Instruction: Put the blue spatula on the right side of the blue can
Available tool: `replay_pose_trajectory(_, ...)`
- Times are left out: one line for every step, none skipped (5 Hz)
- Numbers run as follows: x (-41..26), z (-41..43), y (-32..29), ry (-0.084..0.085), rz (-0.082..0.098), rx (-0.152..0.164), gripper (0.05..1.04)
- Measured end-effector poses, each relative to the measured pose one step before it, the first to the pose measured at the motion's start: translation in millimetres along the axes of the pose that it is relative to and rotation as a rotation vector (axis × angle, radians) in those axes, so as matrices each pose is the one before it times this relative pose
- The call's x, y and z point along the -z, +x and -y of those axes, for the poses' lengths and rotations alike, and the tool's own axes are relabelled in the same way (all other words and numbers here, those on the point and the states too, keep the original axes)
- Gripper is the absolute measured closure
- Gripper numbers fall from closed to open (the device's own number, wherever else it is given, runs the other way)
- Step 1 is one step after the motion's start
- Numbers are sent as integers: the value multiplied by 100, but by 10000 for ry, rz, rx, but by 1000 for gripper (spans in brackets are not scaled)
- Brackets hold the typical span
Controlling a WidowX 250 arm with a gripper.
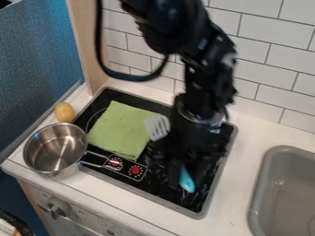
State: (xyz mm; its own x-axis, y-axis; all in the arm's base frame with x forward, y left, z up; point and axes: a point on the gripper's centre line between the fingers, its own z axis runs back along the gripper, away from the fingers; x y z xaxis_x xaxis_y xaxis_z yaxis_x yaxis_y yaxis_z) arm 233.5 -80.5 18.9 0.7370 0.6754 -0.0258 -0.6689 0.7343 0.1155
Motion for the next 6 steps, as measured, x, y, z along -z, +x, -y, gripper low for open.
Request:
replay_pose_trajectory(890, 1890, -1963, 66, -403, 604, 738)
replay_pose_trajectory(826, 1188, -1536, -1, -198, 438, 738)
replay_pose_trajectory(354, 1362, -280, -34, 12, 603, 738)
replay_pose_trajectory(539, 1047, 767, 221, 67, 809, 738)
replay_pose_trajectory(458, 749, 1238, 184, 327, 1397, 738)
replay_pose_trajectory(697, 349, 1512, 303, 533, 1540, 738)
